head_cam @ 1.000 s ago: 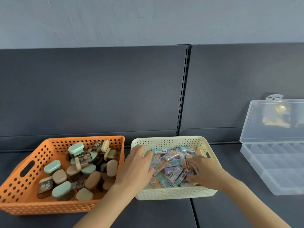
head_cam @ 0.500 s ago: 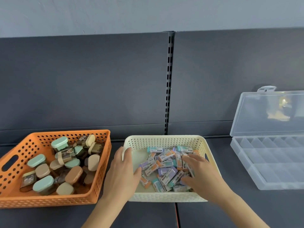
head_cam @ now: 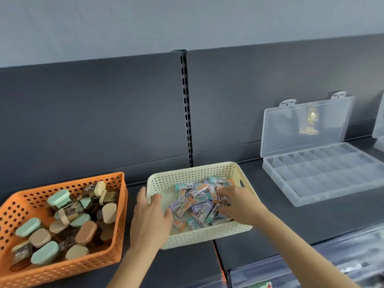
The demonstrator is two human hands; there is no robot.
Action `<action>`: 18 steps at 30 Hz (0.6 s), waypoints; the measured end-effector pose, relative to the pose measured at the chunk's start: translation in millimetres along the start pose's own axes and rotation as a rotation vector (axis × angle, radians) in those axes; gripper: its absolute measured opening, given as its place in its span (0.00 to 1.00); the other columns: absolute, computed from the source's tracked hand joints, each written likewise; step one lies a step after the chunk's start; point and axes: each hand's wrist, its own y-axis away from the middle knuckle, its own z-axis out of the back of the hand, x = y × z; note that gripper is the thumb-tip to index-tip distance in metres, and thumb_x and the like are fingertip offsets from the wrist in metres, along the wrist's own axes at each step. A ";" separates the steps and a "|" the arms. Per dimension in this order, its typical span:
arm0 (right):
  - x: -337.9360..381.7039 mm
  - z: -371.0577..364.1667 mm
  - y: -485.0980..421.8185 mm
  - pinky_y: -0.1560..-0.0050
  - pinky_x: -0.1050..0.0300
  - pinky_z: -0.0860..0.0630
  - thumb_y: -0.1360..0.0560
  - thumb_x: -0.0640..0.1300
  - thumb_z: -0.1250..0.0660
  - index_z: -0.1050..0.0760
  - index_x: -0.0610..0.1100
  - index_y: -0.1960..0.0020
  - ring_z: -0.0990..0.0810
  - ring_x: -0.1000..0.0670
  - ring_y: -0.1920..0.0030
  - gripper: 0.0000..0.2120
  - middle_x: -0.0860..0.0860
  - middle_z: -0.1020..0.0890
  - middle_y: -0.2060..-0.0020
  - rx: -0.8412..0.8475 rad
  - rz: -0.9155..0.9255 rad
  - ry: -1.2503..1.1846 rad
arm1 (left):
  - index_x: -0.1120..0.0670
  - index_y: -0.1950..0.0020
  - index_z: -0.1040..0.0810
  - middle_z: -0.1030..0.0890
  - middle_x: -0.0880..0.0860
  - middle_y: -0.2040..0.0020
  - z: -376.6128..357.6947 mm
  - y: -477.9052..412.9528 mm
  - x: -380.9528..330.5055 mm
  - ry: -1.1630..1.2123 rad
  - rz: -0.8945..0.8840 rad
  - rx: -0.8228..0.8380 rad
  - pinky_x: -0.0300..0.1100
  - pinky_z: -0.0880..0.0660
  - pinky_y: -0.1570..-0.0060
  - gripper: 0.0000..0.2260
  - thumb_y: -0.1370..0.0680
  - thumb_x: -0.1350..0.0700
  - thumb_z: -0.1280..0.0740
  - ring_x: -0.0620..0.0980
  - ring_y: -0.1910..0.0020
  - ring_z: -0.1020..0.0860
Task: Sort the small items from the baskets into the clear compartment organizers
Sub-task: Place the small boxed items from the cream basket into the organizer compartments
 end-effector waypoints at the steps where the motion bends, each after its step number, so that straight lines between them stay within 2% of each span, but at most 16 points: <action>1: -0.5 0.2 -1.0 0.59 0.60 0.24 0.28 0.41 0.34 0.25 0.49 0.37 0.23 0.53 0.55 0.19 0.52 0.19 0.44 -0.001 -0.011 -0.002 | 0.51 0.29 0.32 0.46 0.54 0.23 -0.3 -0.3 0.0 0.011 0.003 0.003 0.40 0.24 0.49 0.21 0.21 0.47 0.39 0.51 0.33 0.30; 4: -2.7 -1.6 -1.9 0.58 0.59 0.25 0.28 0.34 0.37 0.26 0.48 0.36 0.23 0.49 0.53 0.22 0.49 0.20 0.43 -0.026 -0.026 0.003 | 0.51 0.31 0.31 0.43 0.54 0.26 -1.0 -3.2 0.7 0.042 -0.008 0.024 0.39 0.24 0.61 0.20 0.21 0.47 0.38 0.50 0.48 0.22; 7: -6.7 -1.9 2.5 0.53 0.52 0.20 0.27 0.32 0.39 0.24 0.47 0.37 0.20 0.46 0.51 0.21 0.47 0.19 0.46 -0.101 -0.027 0.036 | 0.52 0.31 0.31 0.41 0.54 0.27 -5.2 -4.2 -2.8 0.035 -0.026 0.032 0.36 0.30 0.68 0.19 0.21 0.48 0.38 0.49 0.55 0.21; 9: -12.2 -1.4 7.0 0.52 0.51 0.20 0.26 0.31 0.39 0.24 0.46 0.38 0.20 0.46 0.51 0.20 0.47 0.19 0.46 -0.136 -0.031 0.074 | 0.52 0.31 0.30 0.40 0.55 0.28 -8.7 -3.4 -10.4 0.028 -0.044 0.038 0.35 0.32 0.68 0.20 0.21 0.48 0.37 0.47 0.58 0.24; 13: -24.7 9.7 14.7 0.52 0.50 0.19 0.24 0.35 0.41 0.24 0.48 0.38 0.19 0.46 0.52 0.18 0.48 0.20 0.45 -0.169 -0.042 0.069 | 0.52 0.32 0.30 0.39 0.55 0.29 -13.0 0.5 -32.4 0.040 -0.056 0.053 0.37 0.29 0.65 0.18 0.21 0.48 0.38 0.47 0.60 0.27; 18: -45.1 36.9 23.8 0.46 0.53 0.21 0.24 0.37 0.38 0.24 0.45 0.37 0.20 0.46 0.47 0.16 0.47 0.19 0.42 -0.169 0.013 0.006 | 0.53 0.32 0.30 0.37 0.54 0.32 -20.9 -0.7 -54.0 0.043 -0.068 0.060 0.42 0.27 0.62 0.20 0.22 0.47 0.37 0.50 0.57 0.25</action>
